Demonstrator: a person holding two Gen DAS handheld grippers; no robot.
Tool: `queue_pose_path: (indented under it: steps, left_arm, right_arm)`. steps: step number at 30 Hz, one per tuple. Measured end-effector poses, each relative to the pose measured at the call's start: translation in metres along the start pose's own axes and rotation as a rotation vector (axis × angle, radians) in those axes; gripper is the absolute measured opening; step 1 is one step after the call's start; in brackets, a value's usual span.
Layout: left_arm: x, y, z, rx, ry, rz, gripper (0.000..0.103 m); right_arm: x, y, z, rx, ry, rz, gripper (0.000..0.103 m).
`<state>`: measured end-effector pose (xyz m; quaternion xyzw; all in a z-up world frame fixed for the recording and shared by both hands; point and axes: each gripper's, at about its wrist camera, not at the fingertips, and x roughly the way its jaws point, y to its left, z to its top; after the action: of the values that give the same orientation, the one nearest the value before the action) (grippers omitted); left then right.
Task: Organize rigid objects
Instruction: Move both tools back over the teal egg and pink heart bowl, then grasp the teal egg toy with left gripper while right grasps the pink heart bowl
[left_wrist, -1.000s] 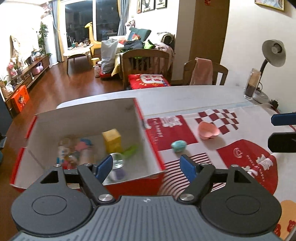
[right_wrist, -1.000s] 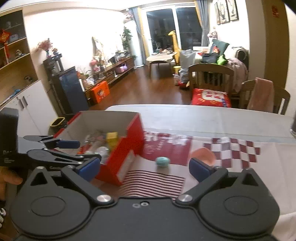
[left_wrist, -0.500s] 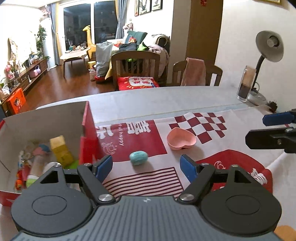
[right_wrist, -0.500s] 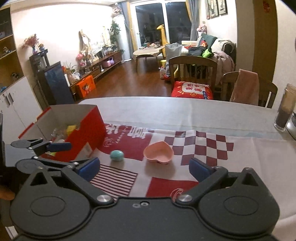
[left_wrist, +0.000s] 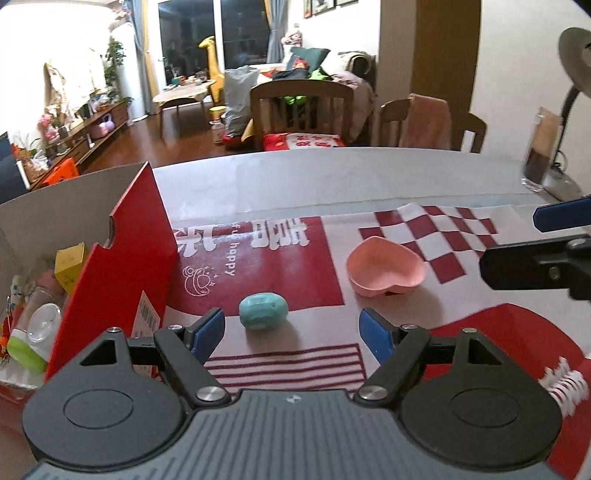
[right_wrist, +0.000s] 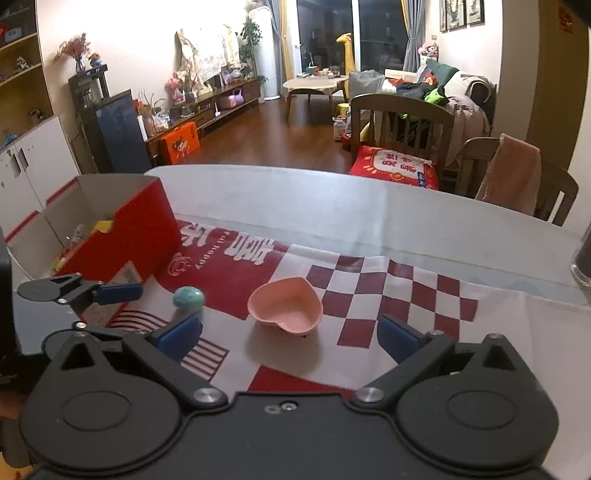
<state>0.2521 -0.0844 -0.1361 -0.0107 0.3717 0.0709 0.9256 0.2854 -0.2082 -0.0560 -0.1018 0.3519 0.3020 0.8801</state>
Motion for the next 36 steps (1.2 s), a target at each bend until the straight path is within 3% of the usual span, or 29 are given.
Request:
queue_pose_path:
  steps: [5,14,26,29,36]
  left_arm:
    - [0.022,0.003,-0.001,-0.019,0.024,0.047,0.08]
    - [0.046,0.008,0.001,-0.04,0.046,0.067,0.08]
    - [0.063,0.013,0.0,-0.06,0.066,0.069,0.079]
    - [0.064,0.014,0.001,-0.056,0.062,0.061,0.073]
    - [0.06,0.008,0.001,-0.013,0.05,0.032,0.056]
  right_arm:
    - [0.031,-0.004,0.004,-0.013,0.028,0.009,0.1]
    - [0.076,-0.004,0.007,-0.061,0.082,0.017,0.093]
    - [0.1,-0.004,0.009,-0.07,0.101,0.042,0.084]
    - [0.105,-0.004,0.011,-0.057,0.117,0.054,0.073]
    - [0.104,-0.001,0.009,-0.065,0.108,0.05,0.073]
